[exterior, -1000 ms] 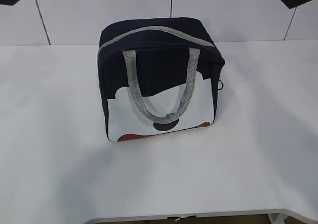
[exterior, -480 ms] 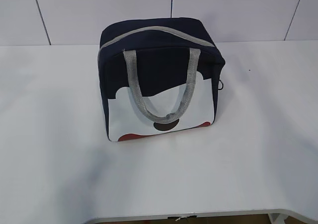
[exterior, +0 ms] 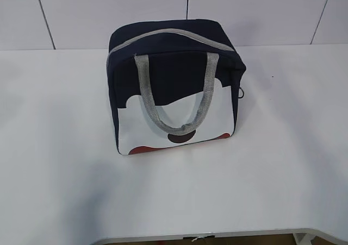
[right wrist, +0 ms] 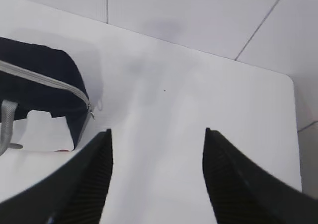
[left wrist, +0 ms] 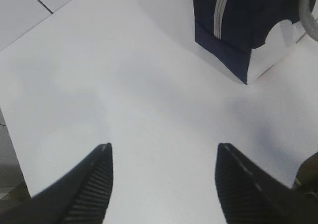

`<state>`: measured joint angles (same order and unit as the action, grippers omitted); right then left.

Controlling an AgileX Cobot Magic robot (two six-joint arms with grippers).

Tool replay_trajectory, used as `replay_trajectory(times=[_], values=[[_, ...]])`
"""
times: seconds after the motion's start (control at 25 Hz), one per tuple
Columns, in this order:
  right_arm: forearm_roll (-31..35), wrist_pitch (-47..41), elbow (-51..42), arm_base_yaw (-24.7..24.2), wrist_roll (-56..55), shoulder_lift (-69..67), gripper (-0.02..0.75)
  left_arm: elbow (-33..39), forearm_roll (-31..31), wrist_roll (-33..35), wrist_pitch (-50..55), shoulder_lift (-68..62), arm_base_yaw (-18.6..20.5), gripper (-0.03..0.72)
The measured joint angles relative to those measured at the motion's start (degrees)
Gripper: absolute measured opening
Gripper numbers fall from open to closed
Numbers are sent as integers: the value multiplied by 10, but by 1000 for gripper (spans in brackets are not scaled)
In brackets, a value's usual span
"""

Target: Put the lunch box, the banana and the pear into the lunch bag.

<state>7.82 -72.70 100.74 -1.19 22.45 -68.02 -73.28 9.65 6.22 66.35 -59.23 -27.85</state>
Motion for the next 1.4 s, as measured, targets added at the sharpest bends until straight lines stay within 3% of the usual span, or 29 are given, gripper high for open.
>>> replay_trajectory(times=[0.32,0.56,0.88,1.4], values=[[-29,0,-13,0,-35,52,476,0,-2,-46,2,59,0,471],[-43,0,-142,0,-37,120,476,10,-2,-62,9,115,0,472],[-52,0,-297,0,-45,217,476,144,-15,-80,2,228,0,473],[-50,0,-455,0,-52,353,476,360,-42,-86,-39,453,0,473]])
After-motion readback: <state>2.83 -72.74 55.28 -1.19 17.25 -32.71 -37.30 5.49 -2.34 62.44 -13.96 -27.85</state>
